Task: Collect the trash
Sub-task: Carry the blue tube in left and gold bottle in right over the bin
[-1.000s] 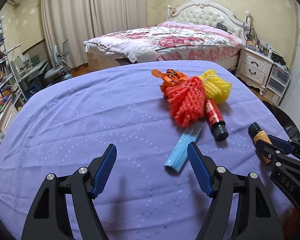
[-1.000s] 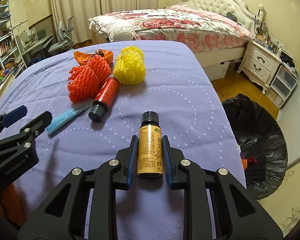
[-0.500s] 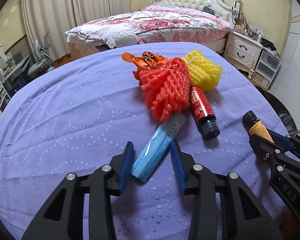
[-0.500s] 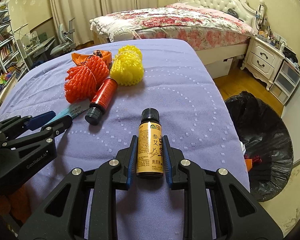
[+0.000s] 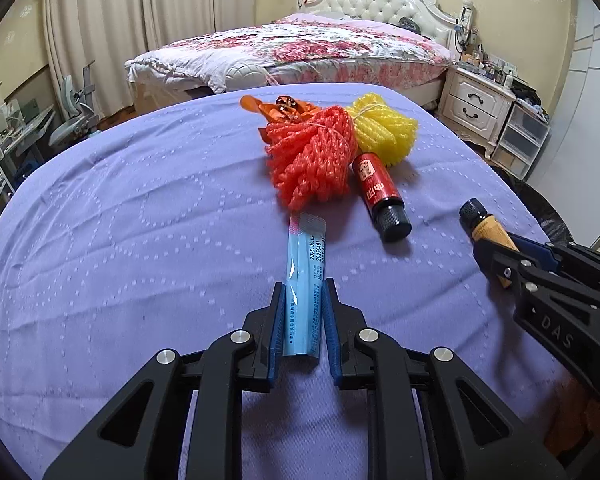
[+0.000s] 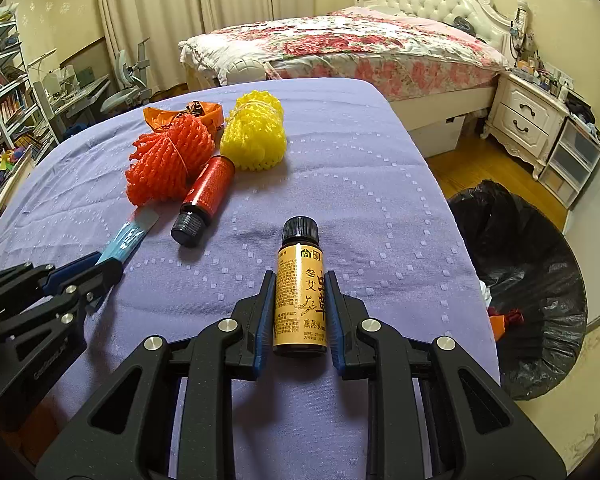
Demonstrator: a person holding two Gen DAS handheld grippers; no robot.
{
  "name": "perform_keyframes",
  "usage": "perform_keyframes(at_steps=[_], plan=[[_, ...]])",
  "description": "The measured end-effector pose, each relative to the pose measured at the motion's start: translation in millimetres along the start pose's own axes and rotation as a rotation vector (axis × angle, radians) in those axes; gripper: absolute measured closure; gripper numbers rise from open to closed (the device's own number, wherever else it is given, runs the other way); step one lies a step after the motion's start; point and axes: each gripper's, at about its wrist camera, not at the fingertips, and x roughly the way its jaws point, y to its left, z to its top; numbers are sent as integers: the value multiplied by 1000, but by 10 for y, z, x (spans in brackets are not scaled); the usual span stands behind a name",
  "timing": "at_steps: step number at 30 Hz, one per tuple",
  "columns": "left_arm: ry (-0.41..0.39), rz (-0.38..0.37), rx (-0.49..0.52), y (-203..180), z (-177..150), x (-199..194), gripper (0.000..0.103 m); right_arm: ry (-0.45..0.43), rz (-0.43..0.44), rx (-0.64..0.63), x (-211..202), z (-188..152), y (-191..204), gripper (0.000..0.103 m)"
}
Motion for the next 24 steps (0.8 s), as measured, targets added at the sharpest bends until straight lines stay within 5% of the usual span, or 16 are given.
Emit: perform_keyframes(at_steps=[3,6,9,16,24], plan=[[-1,17,-15,25,-9,-17,81,0,-1,0,-7,-3,-1,80],[5,19,-27,37,15,4,56,0,1,1,-6,-4,-2,80],[14,28,-15,15,23,32,54,0,0,0,-6,-5,-2,80],[2,51,16,-42,1,24,81,-1,0,1,-8,-5,-3,80],[-25,66,21,-64,-34,-29,84,-5,0,6,-62,-20,-8,80]])
